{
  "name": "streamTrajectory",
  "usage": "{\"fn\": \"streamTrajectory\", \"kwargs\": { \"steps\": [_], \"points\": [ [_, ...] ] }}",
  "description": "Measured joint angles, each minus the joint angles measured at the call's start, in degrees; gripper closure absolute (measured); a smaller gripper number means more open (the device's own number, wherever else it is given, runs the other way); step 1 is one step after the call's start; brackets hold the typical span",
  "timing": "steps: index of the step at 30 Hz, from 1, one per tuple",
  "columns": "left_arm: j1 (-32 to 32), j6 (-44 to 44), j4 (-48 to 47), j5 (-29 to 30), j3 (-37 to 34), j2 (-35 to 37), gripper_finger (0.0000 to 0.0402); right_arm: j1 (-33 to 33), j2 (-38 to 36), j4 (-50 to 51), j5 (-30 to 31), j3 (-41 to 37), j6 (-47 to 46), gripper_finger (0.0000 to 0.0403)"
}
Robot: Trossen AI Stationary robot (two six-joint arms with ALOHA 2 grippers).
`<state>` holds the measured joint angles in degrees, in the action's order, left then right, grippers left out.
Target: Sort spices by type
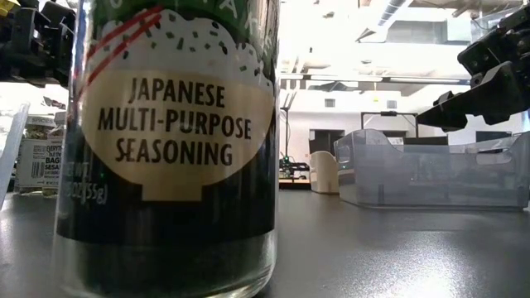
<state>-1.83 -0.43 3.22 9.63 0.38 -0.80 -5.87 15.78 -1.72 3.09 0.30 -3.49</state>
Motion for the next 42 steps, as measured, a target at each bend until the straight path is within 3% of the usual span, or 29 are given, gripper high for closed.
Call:
{"fn": "streamTrajectory", "kwargs": {
  "steps": [16, 25, 32, 37, 42],
  "points": [
    [0.0, 0.0, 0.0, 0.0, 0.0, 0.0, 0.0146, 0.0, 0.0, -0.3, 0.0, 0.7, 0.5, 0.012],
    [0.0, 0.0, 0.0, 0.0, 0.0, 0.0, 0.0146, -0.1, -0.1, 1.4, 0.0, 6.9, 0.6, 0.012],
    [0.0, 0.0, 0.0, 0.0, 0.0, 0.0, 0.0146, -0.1, 1.7, 18.4, 2.1, 19.9, 0.4, 0.012],
    [0.0, 0.0, 0.0, 0.0, 0.0, 0.0, 0.0146, -0.1, 6.6, 31.4, 5.1, 33.0, -7.4, 0.012],
    [0.0, 0.0, 0.0, 0.0, 0.0, 0.0, 0.0146, -0.1, 16.3, 49.7, 8.9, 47.8, -19.4, 0.012]
  ]
}}
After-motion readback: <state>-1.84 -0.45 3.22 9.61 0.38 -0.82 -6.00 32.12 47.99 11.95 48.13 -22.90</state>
